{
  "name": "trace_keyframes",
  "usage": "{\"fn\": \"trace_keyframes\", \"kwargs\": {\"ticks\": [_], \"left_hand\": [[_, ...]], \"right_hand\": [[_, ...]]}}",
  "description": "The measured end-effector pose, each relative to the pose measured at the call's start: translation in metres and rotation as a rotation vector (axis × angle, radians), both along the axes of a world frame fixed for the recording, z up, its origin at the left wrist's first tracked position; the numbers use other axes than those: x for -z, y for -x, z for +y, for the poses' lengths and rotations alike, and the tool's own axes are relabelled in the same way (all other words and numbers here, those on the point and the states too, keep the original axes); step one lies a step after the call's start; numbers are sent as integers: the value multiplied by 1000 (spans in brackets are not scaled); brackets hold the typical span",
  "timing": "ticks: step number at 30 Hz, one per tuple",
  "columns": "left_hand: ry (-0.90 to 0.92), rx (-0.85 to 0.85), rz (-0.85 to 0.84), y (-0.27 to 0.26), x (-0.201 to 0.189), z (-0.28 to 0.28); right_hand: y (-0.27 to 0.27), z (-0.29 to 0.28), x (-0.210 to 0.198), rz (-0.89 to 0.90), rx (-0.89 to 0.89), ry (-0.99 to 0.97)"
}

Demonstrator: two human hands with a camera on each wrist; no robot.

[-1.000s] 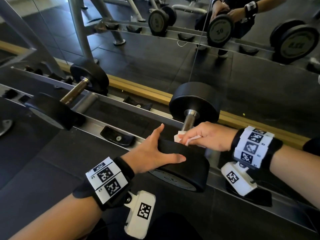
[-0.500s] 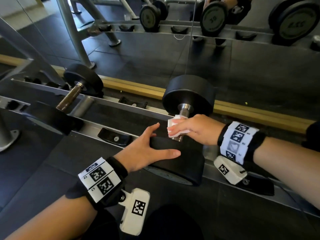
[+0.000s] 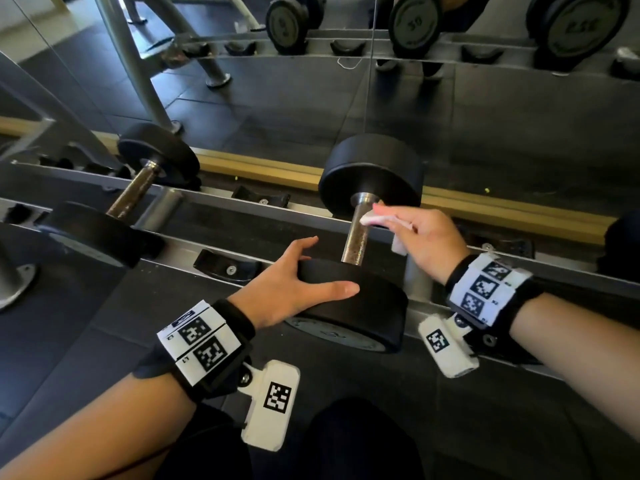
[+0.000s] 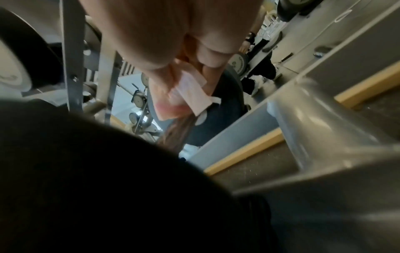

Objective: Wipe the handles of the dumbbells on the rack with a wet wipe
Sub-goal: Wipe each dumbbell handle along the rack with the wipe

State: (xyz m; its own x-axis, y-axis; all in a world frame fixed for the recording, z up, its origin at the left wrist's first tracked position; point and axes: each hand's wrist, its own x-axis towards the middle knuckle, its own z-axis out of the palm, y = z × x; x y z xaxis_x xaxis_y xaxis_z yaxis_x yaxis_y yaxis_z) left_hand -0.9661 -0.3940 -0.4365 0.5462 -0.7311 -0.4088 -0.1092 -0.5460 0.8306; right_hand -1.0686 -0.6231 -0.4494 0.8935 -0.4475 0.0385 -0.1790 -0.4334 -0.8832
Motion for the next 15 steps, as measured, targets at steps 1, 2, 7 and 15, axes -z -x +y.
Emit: {"fn": "trace_keyframes", "kwargs": {"ticks": [1, 2, 7, 15], "left_hand": [[7, -6, -3, 0, 0, 0], [14, -11, -8, 1, 0, 0], [27, -11, -26, 3, -1, 0], [19, -2, -32, 5, -6, 0]], "right_hand": [[0, 4, 5, 45, 3, -12], [0, 8, 9, 63, -7, -53], [16, 17, 12, 67, -136, -337], [27, -6, 10, 92, 64, -138]]}}
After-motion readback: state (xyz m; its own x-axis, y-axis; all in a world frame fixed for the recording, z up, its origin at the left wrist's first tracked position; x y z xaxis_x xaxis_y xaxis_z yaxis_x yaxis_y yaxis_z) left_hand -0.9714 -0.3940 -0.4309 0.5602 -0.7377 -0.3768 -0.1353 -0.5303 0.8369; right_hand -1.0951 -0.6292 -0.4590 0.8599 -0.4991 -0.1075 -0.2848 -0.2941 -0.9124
